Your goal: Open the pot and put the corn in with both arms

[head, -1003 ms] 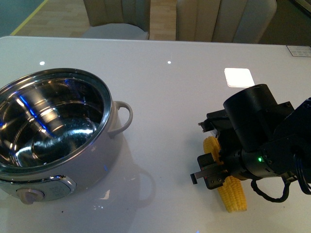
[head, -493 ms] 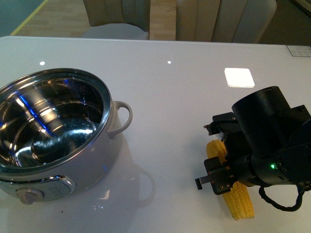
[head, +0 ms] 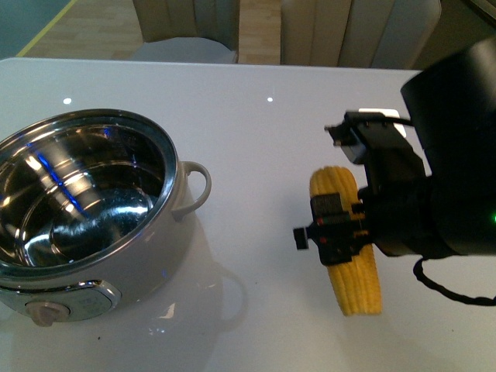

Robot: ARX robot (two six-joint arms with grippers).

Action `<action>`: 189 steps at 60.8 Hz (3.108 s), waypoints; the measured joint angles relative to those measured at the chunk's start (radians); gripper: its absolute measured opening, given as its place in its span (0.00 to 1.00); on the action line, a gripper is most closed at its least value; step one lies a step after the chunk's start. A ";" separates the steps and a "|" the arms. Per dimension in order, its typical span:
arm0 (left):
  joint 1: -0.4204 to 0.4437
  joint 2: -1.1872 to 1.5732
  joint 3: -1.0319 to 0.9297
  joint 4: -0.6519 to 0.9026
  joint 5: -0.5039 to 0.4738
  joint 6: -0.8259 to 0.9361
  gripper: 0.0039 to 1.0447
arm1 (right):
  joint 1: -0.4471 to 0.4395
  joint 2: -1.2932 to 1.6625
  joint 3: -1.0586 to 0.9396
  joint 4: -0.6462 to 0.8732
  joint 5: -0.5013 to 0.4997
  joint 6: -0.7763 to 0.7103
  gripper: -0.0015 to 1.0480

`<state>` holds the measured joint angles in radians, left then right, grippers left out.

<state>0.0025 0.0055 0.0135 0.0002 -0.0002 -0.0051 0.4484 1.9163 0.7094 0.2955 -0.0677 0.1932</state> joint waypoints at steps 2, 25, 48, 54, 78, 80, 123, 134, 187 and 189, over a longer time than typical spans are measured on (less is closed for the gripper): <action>0.000 0.000 0.000 0.000 0.000 0.000 0.94 | 0.011 -0.026 0.003 -0.006 -0.011 0.017 0.47; 0.000 0.000 0.000 0.000 0.000 0.000 0.94 | 0.108 -0.135 0.129 -0.102 -0.039 0.154 0.41; 0.000 0.000 0.000 0.000 0.000 0.000 0.94 | 0.216 -0.075 0.370 -0.184 -0.066 0.282 0.41; 0.000 0.000 0.000 0.000 0.000 0.000 0.94 | 0.232 -0.035 0.430 -0.197 -0.081 0.317 0.41; 0.000 0.000 0.000 0.000 0.000 0.000 0.94 | 0.279 0.130 0.634 -0.274 -0.109 0.423 0.43; 0.000 0.000 0.000 0.000 0.000 0.000 0.94 | 0.285 0.150 0.659 -0.293 -0.109 0.425 0.45; 0.000 0.000 0.000 0.000 0.000 0.000 0.94 | 0.331 0.433 1.045 -0.526 -0.155 0.449 0.59; 0.000 0.000 0.000 0.000 0.000 0.000 0.94 | 0.331 0.446 1.052 -0.526 -0.158 0.468 0.69; 0.000 0.000 0.000 0.000 0.000 0.000 0.94 | -0.023 -0.336 0.215 -0.203 -0.067 0.318 0.87; 0.000 0.000 0.000 0.000 0.000 0.000 0.94 | -0.046 -0.381 0.166 -0.203 -0.067 0.291 0.88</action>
<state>0.0025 0.0055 0.0135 0.0006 -0.0002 -0.0051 0.4026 1.5349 0.8749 0.0921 -0.1349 0.4839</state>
